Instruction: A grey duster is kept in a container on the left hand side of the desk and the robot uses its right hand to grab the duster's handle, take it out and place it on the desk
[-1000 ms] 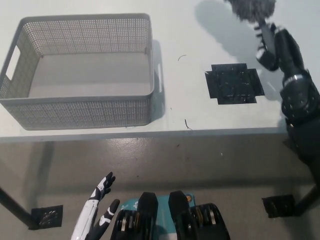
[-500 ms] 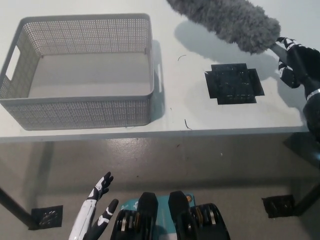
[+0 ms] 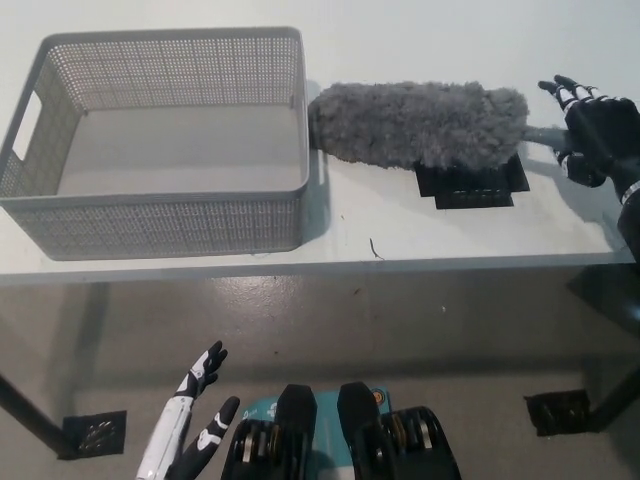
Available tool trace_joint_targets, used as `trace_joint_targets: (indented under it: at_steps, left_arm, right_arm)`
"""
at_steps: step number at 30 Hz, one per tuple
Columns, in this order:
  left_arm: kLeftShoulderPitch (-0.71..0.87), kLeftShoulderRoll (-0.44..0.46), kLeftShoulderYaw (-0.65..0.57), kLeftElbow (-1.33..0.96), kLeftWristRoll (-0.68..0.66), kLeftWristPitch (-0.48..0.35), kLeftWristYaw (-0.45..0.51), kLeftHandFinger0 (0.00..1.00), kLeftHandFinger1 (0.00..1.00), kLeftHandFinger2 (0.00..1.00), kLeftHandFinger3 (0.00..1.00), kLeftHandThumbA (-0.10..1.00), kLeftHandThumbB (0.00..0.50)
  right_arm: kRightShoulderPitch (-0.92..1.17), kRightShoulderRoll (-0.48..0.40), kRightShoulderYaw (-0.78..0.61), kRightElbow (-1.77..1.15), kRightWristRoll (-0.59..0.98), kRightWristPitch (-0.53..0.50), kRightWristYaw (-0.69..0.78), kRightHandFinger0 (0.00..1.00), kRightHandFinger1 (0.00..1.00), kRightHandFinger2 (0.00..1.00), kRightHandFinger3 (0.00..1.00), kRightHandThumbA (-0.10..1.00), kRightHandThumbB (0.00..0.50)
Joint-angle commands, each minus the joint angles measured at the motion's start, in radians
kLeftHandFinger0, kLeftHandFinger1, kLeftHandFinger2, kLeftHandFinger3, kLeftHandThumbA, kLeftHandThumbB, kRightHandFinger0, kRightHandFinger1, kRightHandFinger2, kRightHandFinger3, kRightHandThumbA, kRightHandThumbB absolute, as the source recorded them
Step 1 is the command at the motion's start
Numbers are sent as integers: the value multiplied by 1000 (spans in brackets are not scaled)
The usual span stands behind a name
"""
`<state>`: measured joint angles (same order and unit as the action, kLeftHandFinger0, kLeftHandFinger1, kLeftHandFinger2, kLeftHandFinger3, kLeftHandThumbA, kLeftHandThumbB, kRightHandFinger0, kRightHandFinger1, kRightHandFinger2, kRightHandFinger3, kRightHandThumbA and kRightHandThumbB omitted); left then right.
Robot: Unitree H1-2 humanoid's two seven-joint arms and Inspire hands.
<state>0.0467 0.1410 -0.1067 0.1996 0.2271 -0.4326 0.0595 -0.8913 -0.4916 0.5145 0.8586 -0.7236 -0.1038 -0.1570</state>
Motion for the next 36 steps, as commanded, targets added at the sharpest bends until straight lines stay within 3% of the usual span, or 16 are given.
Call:
trace_joint_targets:
  at_steps: [1,6,9,10,13,16,17,18,19,20,22,27,28,36]
  left_arm:
    - [-11,13,12,-35,-7,-10,-10,1000,1000,1000,1000,865,103]
    - [-8,13,11,-42,-10,-1,-15,1000,1000,1000,1000,851,108]
    - [-11,13,13,-33,-13,-13,-13,1000,1000,1000,1000,846,108]
    - [-9,16,17,-35,-13,-16,-11,1000,1000,1000,1000,841,102]
    - [-6,16,21,-43,-18,-1,-13,1000,1000,1000,1000,837,110]
    - [-12,15,24,-39,-18,-1,-9,1000,1000,1000,1000,836,114]
    - [-14,15,24,-35,-17,-5,-8,1000,1000,1000,1000,837,113]
    - [-15,16,23,-32,-17,-6,-8,1000,1000,1000,1000,836,112]
    - [-15,16,23,-32,-15,-5,-9,1000,1000,1000,1000,836,110]
    - [-16,15,21,-31,-14,-4,-9,1000,1000,1000,1000,835,111]
    - [-16,11,19,-29,-12,-4,-8,1000,1000,1000,1000,833,113]
    - [-3,10,16,-31,-7,-4,-7,1000,1000,1000,1000,840,117]
    - [-2,12,15,-32,-10,-3,-10,1000,1000,1000,1000,843,111]
    - [3,13,10,-30,-15,-6,-17,1000,1000,1000,1000,826,105]
  right_arm:
    - [-121,-80,-38,-179,85,220,456,1000,1000,1000,1000,629,500]
    - [-145,-117,-55,-252,130,277,617,1000,1000,1000,1000,586,500]
    - [-170,-146,-90,-295,224,331,753,1000,1000,1000,1000,633,500]
    - [-187,-152,-117,-306,297,345,812,1000,1000,1000,1000,656,500]
    - [-207,-215,-341,-463,787,550,1044,1000,1000,1000,1000,592,500]
    - [-243,-235,-463,-465,1053,574,1112,1000,1000,1000,1000,608,500]
    - [-266,-244,-549,-516,1228,574,1095,1000,1000,1000,1000,799,500]
    - [-281,-244,-603,-553,1333,574,1079,1000,1000,1000,1000,841,500]
    - [-288,-245,-621,-568,1424,574,1052,1000,1000,1000,1000,973,500]
    - [-302,-256,-661,-636,1665,574,924,1000,1000,1000,1000,1000,500]
    - [-335,-234,-769,-794,1824,574,720,1000,1000,1000,1000,1000,500]
    - [-428,-185,-923,-1001,1827,553,535,1000,1000,1000,1000,1000,500]
    - [-413,-188,-921,-1083,1832,498,436,1000,1000,1000,1000,1000,500]
    - [-236,-228,-877,-1440,1713,307,134,1000,1000,1000,1000,1000,500]
